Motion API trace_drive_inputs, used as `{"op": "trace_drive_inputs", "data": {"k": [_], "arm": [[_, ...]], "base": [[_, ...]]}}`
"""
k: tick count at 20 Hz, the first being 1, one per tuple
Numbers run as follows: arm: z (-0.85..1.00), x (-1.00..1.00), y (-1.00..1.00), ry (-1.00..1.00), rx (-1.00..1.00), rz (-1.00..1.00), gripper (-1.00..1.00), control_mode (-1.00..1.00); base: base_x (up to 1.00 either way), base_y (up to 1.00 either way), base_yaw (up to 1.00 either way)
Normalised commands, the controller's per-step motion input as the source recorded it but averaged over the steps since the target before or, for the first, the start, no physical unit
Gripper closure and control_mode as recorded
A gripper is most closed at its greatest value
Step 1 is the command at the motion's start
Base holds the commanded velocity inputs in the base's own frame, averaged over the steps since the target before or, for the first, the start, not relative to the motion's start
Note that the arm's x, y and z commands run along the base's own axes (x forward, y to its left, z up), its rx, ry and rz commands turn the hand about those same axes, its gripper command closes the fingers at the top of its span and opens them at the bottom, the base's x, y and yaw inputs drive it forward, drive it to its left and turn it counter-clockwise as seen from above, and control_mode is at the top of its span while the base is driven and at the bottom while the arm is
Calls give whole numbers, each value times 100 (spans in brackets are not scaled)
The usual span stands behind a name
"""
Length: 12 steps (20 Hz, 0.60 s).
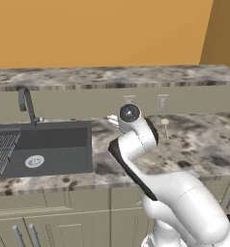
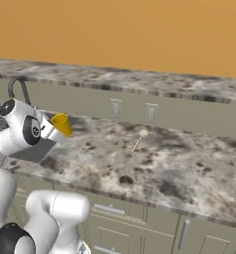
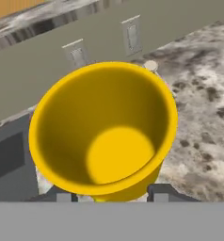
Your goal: Move the mug from next to the sink to the open cabinet. Then, move the bowl with the eggplant to the fridge to clear the area for faucet cleaning.
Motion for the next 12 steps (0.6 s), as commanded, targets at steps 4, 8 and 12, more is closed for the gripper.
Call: {"op": "trace_drive_inputs", "data": {"k": [4, 8, 12], "arm": [[47, -50, -32, -1, 13, -16, 100, 100], [0, 0, 0, 0, 0, 0, 100, 100], [0, 0, 0, 0, 0, 0, 100, 100]], "base": [[-50, -30, -20], [-100, -48, -49], [-88, -49, -55]]}}
